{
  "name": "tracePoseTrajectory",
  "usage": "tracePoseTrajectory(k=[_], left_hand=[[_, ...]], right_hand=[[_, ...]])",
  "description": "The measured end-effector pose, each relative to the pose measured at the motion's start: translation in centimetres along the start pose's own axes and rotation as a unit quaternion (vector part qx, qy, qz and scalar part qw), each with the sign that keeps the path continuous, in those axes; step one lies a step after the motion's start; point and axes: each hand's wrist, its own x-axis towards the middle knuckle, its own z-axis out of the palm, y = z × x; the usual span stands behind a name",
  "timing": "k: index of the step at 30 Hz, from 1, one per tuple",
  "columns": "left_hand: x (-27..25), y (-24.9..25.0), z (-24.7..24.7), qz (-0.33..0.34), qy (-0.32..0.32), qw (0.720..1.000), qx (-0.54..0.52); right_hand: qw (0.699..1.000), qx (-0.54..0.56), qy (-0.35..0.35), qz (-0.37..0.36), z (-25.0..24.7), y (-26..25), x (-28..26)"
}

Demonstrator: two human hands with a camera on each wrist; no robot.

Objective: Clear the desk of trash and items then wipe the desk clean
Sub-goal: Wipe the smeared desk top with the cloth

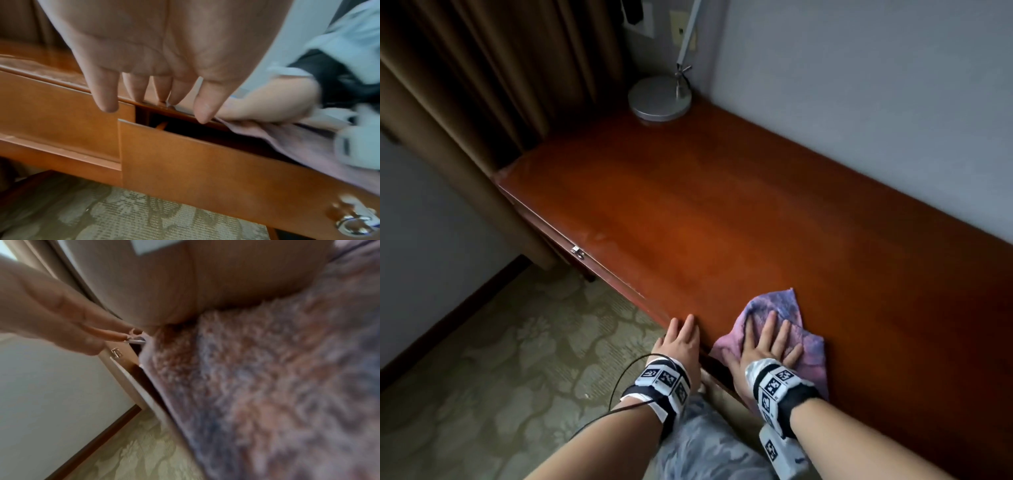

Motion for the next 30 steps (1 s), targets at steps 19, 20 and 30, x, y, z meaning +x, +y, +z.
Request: tracePoseTrajectory(k=[19,20,30], left_hand=[[5.0,-7.4,-7.5,-0.032,-0.055,0.998,0.026],[5.4,-7.3,-7.7,-0.028,-0.051,0.998,0.032],[8.2,-6.4,-8.3,0.02,-0.11,0.985,0.131]], right_hand=[[0.998,0.004,-0.014,0.055,-6.3,-6.9,13.4],[1.0,-0.007,-0.019,0.005,-5.6,-7.8,12.3],[0.992,-0.012,-0.048,0.12,-8.7,3.5,14.0]])
